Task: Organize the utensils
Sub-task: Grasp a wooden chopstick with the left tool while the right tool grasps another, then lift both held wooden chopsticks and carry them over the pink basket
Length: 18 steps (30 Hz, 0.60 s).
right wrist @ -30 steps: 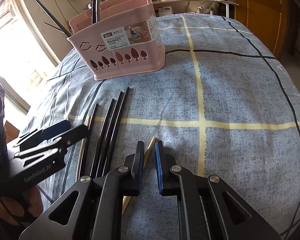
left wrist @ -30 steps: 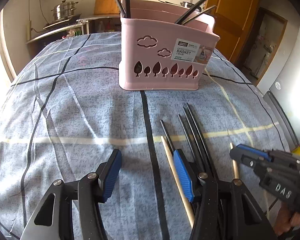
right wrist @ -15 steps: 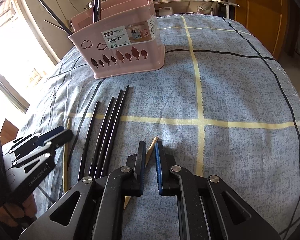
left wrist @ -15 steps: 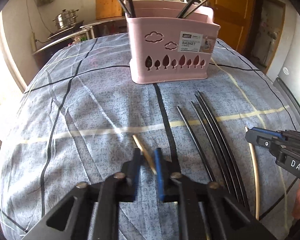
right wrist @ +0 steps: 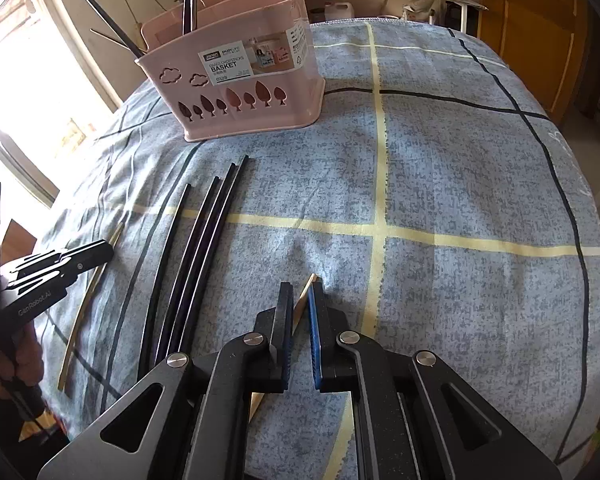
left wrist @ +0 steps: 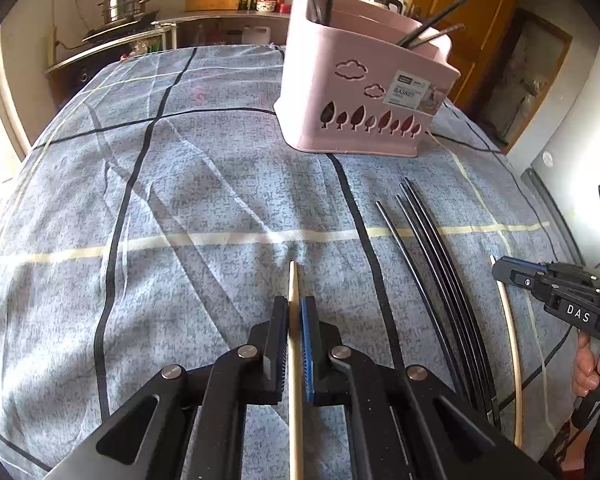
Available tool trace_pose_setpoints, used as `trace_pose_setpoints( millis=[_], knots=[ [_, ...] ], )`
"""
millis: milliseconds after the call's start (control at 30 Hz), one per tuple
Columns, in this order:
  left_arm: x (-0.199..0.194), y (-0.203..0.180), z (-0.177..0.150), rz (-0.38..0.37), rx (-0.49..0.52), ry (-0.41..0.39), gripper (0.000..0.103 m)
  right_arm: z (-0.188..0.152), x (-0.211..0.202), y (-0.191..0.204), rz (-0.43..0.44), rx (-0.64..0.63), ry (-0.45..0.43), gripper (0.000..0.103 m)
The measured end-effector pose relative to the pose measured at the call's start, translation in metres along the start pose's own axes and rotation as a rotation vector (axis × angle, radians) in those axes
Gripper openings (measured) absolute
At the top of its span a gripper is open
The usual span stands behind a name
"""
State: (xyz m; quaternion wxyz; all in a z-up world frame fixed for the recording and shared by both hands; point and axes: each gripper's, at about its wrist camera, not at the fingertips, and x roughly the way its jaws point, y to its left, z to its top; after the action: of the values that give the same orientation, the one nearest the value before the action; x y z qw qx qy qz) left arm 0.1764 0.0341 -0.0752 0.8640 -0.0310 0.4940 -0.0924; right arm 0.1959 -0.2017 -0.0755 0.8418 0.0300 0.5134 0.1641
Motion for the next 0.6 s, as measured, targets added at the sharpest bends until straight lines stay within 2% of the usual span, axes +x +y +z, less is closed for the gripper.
trace_pose_setpoints(
  millis=[167, 333, 367, 467, 600],
  knots=[
    [0.011, -0.016, 0.015, 0.037, 0.093, 0.042, 0.02, 0.003, 0.002, 0.005, -0.045, 0.022, 0.017, 0.007],
    [0.017, -0.027, 0.018, 0.09, 0.164, 0.043, 0.02, 0.001, 0.003, 0.009, -0.074, 0.009, 0.01, 0.007],
    [0.017, -0.029, 0.018, 0.094, 0.172, 0.04, 0.019, 0.001, 0.003, 0.008, -0.072, 0.01, 0.009, 0.007],
    [0.017, -0.031, 0.018, 0.1, 0.172, 0.042, 0.004, 0.001, 0.003, 0.008, -0.068, 0.005, 0.009, 0.007],
    [0.011, -0.026, 0.022, 0.086, 0.146, 0.035, 0.004, 0.005, -0.001, 0.01, -0.049, -0.004, -0.001, 0.006]
  ],
)
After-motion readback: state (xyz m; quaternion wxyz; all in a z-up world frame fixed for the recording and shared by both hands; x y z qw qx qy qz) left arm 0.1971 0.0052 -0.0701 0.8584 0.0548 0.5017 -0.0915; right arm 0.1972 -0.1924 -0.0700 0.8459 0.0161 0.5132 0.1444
